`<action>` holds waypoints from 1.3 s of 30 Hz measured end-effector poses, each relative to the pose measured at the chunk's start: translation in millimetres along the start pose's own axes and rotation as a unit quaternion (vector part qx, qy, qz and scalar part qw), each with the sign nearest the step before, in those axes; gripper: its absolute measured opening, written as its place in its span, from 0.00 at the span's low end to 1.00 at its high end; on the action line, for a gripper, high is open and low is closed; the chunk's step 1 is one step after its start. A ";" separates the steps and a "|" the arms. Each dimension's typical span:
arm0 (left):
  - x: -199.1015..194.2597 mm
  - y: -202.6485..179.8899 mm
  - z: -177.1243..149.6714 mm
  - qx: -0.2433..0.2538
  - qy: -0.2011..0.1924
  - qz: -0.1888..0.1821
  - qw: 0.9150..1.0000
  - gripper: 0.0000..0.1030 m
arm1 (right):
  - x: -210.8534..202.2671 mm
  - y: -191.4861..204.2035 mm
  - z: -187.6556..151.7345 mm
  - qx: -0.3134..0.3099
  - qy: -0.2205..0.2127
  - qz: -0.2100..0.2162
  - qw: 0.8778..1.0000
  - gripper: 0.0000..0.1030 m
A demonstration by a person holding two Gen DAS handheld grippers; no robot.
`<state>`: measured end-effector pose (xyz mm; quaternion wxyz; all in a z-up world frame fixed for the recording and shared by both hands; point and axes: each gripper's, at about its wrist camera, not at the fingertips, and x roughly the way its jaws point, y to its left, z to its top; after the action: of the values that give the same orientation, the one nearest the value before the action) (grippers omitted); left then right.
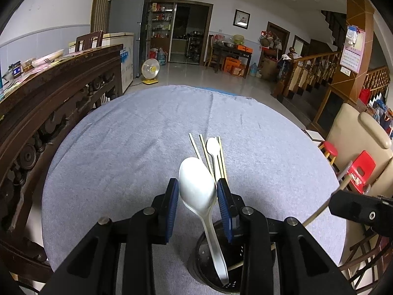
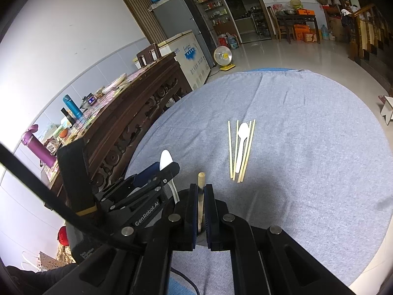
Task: Organize utensils
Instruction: 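Drop the spoon into the black cup while the right tool releases its chopstick there, then move the left tool back to the utensils and grasp a wooden chopstick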
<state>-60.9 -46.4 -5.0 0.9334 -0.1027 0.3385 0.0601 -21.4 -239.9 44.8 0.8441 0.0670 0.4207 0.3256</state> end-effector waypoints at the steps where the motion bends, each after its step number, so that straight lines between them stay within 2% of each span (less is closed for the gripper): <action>1: -1.5 -1.4 -1.7 0.001 0.000 0.000 1.000 0.32 | 0.0 0.1 -0.2 0.000 0.000 0.000 1.000 0.05; 9: -9.7 -3.8 -7.9 0.011 -0.001 -0.005 1.000 0.33 | 2.3 -0.4 -3.7 0.003 0.005 0.002 1.000 0.05; 10: -11.0 -2.7 -7.8 0.010 -0.002 -0.006 1.000 0.36 | 3.1 -0.6 -4.4 0.003 0.007 0.002 1.000 0.06; 12: -13.7 -0.1 -6.2 0.004 -0.005 -0.005 1.000 0.58 | 4.0 -0.7 -5.6 0.002 0.010 0.003 1.000 0.06; 13: -15.8 2.0 -5.7 0.001 -0.009 -0.005 1.000 0.61 | 5.1 -1.3 -5.6 0.003 0.013 0.004 1.000 0.06; 19: -24.6 20.9 0.9 -0.030 -0.023 0.010 0.999 0.61 | 6.7 -5.4 -6.5 0.014 0.019 0.007 1.000 0.09; 21: -26.9 30.2 3.4 -0.048 -0.026 0.014 0.998 0.62 | 4.0 -8.1 -6.2 0.022 0.017 0.010 1.000 0.24; 24: -26.5 44.8 8.4 -0.070 -0.026 0.021 0.997 0.64 | -3.1 -11.0 -5.3 0.029 0.010 0.017 0.999 0.38; 26: -25.5 49.3 9.9 -0.078 -0.026 0.024 0.996 0.65 | -11.7 -13.9 -4.5 0.035 -0.002 0.022 0.999 0.44; 30: -19.4 62.5 15.0 -0.089 -0.015 0.030 0.995 0.65 | -34.8 -29.1 0.1 0.060 -0.029 0.029 0.997 0.45; 34: -9.6 72.9 21.0 -0.099 0.005 0.035 0.994 0.66 | -56.6 -62.4 6.9 0.098 -0.051 0.009 0.994 0.47; 39: 19.0 82.6 34.8 -0.095 0.057 0.045 0.993 0.66 | -52.3 -111.0 7.5 0.149 -0.032 -0.025 0.988 0.48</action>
<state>-39.9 42.7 -3.7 0.8952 -0.1785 0.3878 0.1281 16.3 -356.9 41.5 0.8455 0.1917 0.4392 0.2353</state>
